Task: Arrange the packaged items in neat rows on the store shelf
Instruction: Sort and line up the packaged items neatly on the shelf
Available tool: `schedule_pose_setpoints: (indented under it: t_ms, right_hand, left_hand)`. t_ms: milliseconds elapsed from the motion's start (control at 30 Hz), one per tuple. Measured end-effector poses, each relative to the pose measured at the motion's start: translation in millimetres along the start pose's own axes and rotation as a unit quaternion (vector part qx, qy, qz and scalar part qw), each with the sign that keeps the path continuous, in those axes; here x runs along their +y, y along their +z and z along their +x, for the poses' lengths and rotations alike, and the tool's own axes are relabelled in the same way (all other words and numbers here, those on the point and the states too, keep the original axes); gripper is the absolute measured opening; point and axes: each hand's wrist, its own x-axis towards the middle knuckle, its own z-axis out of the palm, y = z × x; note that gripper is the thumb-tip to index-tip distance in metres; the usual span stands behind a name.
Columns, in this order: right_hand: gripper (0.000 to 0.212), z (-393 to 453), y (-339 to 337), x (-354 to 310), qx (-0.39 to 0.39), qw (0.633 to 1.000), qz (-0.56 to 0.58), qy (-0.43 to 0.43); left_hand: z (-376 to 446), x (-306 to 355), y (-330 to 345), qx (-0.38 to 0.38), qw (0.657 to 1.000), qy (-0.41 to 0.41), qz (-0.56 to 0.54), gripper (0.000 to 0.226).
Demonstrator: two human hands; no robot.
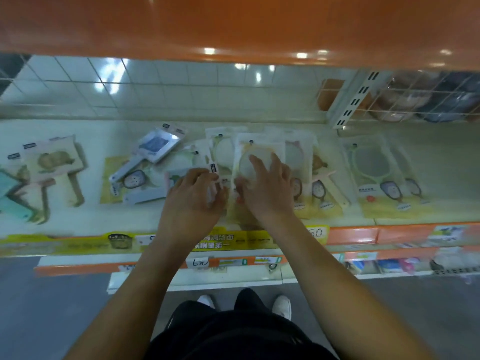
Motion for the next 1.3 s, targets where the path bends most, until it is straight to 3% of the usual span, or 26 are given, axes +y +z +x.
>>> schedule_pose_setpoints:
  t_ms: [167, 433, 733, 1000, 1300]
  right_hand:
    - [0.056, 2, 19, -12, 0.0, 0.998, -0.046, 0.038]
    - [0.057, 3, 20, -22, -0.014, 0.993, -0.075, 0.085]
    - [0.048, 3, 9, -13, -0.003, 0.994, -0.099, 0.043]
    - [0.019, 1, 3, 9, 0.052, 0.998, -0.034, -0.003]
    - [0.022, -10, -13, 28, 0.114, 0.993, 0.022, -0.029]
  left_hand:
    - [-3, -24, -17, -0.017, 1.0, 0.023, -0.009, 0.045]
    - [-11, -47, -20, -0.008, 0.999, 0.033, -0.012, 0.033]
    - [-12, -30, -18, -0.005, 1.0, 0.021, -0.012, 0.04]
    - [-17, -8, -12, -0.008, 1.0, 0.016, -0.004, 0.038]
    - [-10, 15, 6, -0.006, 0.999, 0.04, -0.023, 0.033]
